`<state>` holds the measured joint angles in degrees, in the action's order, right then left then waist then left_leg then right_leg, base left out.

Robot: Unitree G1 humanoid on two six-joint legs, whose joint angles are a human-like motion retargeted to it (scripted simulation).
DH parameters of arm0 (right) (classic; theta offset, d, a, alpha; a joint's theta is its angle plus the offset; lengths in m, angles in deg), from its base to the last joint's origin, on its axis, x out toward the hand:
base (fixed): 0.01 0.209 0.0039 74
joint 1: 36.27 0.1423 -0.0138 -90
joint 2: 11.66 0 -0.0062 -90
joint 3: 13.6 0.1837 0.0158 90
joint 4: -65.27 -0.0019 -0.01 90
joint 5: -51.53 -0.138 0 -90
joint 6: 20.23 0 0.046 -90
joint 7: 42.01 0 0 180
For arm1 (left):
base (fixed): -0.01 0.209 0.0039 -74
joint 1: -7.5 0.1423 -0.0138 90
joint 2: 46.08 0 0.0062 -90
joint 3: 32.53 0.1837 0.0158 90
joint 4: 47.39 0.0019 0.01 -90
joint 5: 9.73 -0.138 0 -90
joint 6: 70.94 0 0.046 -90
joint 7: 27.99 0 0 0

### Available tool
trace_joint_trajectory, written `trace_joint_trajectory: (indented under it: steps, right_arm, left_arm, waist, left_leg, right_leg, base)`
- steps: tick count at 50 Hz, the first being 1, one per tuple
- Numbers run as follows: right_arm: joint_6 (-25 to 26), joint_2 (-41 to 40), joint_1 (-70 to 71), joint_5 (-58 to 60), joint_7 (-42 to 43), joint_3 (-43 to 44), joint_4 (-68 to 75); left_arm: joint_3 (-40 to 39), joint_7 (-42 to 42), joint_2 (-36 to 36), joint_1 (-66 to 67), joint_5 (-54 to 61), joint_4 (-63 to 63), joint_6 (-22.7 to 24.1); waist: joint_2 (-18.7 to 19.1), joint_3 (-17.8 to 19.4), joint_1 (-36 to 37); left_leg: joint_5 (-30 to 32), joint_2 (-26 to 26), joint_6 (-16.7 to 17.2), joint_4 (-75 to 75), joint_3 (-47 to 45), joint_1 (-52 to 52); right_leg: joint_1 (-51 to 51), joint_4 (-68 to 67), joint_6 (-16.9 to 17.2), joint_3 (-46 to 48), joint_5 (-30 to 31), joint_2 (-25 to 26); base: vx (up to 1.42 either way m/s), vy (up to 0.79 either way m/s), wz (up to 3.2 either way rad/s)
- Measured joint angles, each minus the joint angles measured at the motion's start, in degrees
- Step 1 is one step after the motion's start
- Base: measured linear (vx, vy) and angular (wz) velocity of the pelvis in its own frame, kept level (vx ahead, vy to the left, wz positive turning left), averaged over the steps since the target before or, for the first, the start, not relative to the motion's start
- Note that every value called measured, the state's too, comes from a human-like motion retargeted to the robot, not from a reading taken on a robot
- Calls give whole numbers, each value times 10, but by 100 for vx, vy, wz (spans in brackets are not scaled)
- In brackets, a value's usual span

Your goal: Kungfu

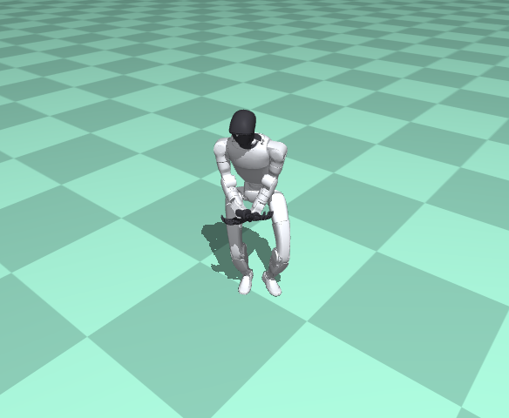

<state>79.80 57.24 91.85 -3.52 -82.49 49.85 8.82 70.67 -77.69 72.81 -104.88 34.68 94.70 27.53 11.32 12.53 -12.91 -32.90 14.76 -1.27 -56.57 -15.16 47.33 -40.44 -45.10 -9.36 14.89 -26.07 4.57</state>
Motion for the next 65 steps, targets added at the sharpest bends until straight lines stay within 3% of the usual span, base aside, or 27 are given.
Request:
trace_joint_trajectory:
  steps: [2, 4, 7, 15, 18, 23, 27, 29, 33, 38, 40, 43, 45, 47, 49, 50, 51, 53, 58, 61, 65]
  right_arm:
    - [35, 20, -26, -48, 16, -25, -15]
    - [38, 17, -57, -58, 28, -35, -28]
    - [2, 11, -83, -28, 25, -42, -31]
    - [-75, 43, -14, -6, 57, 22, -103]
    - [-132, 84, 32, -4, 90, 80, -179]
    - [-278, 194, 120, 35, 210, 199, -319]
    - [-363, 305, 183, 113, 317, 289, -409]
    - [-392, 357, 208, 168, 364, 332, -444]
    - [-416, 445, 237, 286, 461, 406, -498]
    - [-443, 511, 211, 391, 619, 467, -574]
    - [-463, 528, 191, 438, 689, 486, -609]
    - [-479, 536, 157, 531, 765, 515, -653]
    - [-472, 536, 131, 589, 798, 528, -673]
    - [-467, 538, 107, 632, 823, 535, -678]
    - [-470, 547, 92, 649, 840, 537, -670]
    - [-472, 554, 86, 650, 845, 538, -665]
    - [-476, 560, 81, 644, 842, 539, -660]
    - [-480, 564, 78, 623, 826, 534, -653]
    - [-485, 556, 78, 554, 790, 517, -648]
    - [-477, 559, 75, 534, 789, 527, -645]
    - [-464, 565, 80, 516, 783, 534, -636]
  left_arm:
    - [21, -23, 3, 11, 17, 5, -15]
    - [33, -27, 3, 35, 14, 16, -20]
    - [52, -7, 8, 63, 24, 38, -19]
    - [26, 30, -20, 57, -13, 55, -10]
    - [-2, 51, -48, 43, -63, 60, 9]
    - [-47, 107, -120, 28, -211, 86, 69]
    - [-73, 223, -181, 45, -389, 107, 140]
    - [-87, 291, -207, 67, -464, 106, 166]
    - [-127, 393, -253, 109, -538, 94, 203]
    - [-220, 489, -305, 139, -563, 105, 239]
    - [-262, 530, -325, 140, -558, 111, 252]
    - [-324, 598, -349, 131, -537, 121, 257]
    - [-368, 646, -359, 117, -525, 132, 254]
    - [-404, 679, -364, 106, -509, 145, 253]
    - [-430, 692, -364, 100, -487, 153, 255]
    - [-441, 694, -361, 97, -475, 156, 254]
    - [-447, 692, -357, 97, -463, 158, 257]
    - [-456, 686, -353, 101, -443, 161, 264]
    - [-461, 680, -337, 128, -442, 157, 267]
    - [-449, 698, -326, 149, -457, 144, 279]
    - [-423, 686, -319, 163, -467, 124, 277]
  waist:
    - [4, 3, 13]
    - [10, 1, 22]
    - [34, 0, 22]
    - [34, -30, 24]
    - [26, -37, 15]
    - [3, -49, -11]
    - [-26, -76, -7]
    - [-39, -98, -4]
    - [-64, -134, -2]
    - [-48, -143, 19]
    - [-40, -125, 35]
    - [-67, -83, 79]
    - [-103, -65, 92]
    - [-132, -60, 89]
    - [-156, -63, 92]
    - [-169, -67, 95]
    - [-173, -67, 98]
    - [-177, -64, 100]
    - [-169, -78, 98]
    - [-133, -85, 114]
    - [-80, -97, 105]
  left_leg:
    - [-15, 15, 2, -40, -3, 32]
    - [-21, 30, 5, -71, 4, 60]
    - [-14, 35, 10, -88, 37, 90]
    - [71, -5, 49, 25, 35, 11]
    - [127, -32, 64, 93, 32, -47]
    - [238, -85, 86, 199, 33, -149]
    - [323, -103, 122, 237, -11, -202]
    - [328, -93, 132, 200, -59, -199]
    - [281, -25, 105, -52, -136, -136]
    - [226, 115, 66, -397, -74, 30]
    - [208, 204, 16, -441, -46, 99]
    - [246, 317, -45, -296, -22, 161]
    - [336, 315, -42, -83, -22, 163]
    - [411, 252, -9, 160, 32, 150]
    - [358, 224, -20, 315, 63, 133]
    - [302, 211, -34, 356, 76, 133]
    - [294, 207, -35, 352, 88, 141]
    - [289, 210, -44, 280, 101, 168]
    - [222, 250, -131, -111, 67, 232]
    - [185, 295, -136, -321, 86, 242]
    - [192, 299, -131, -506, 49, 218]
  right_leg:
    - [-13, -26, -20, -3, -29, 13]
    - [-37, -53, -32, 8, -41, 23]
    - [-51, -68, -37, 40, -41, 23]
    - [33, 39, -37, 19, 1, 23]
    - [94, 105, -36, 10, 26, 12]
    - [208, 214, -29, 13, 69, -14]
    - [282, 289, -20, 33, 102, -45]
    - [303, 316, -19, 49, 111, -61]
    - [311, 342, -26, 57, 120, -77]
    - [305, 358, -54, 42, 127, -18]
    - [316, 358, -56, 32, 127, 7]
    - [332, 332, -56, -19, 128, -2]
    - [335, 322, -50, -37, 132, -36]
    - [339, 322, -38, -31, 133, -78]
    - [332, 318, -31, -32, 132, -115]
    - [324, 314, -28, -33, 132, -135]
    - [317, 304, -25, -34, 129, -147]
    - [305, 285, -18, -37, 126, -166]
    - [283, 257, -8, -42, 119, -189]
    - [275, 241, -19, -52, 109, -145]
    - [263, 248, -40, -47, 111, -89]
  base:
    - [-13, 2, -50]
    - [-6, -14, -6]
    - [-3, -11, 43]
    - [1, -6, 53]
    - [11, -3, 81]
    - [13, -6, 98]
    - [21, -10, 49]
    - [17, -15, 44]
    - [10, -19, 43]
    - [-1, -21, -29]
    - [-6, -13, -98]
    - [-14, -3, -147]
    - [-22, -8, -70]
    - [-21, -6, 7]
    - [-15, -3, 11]
    - [-7, 3, -5]
    - [-1, 8, -19]
    - [5, 17, -41]
    - [11, 17, -37]
    - [20, 7, -66]
    - [5, 10, 17]
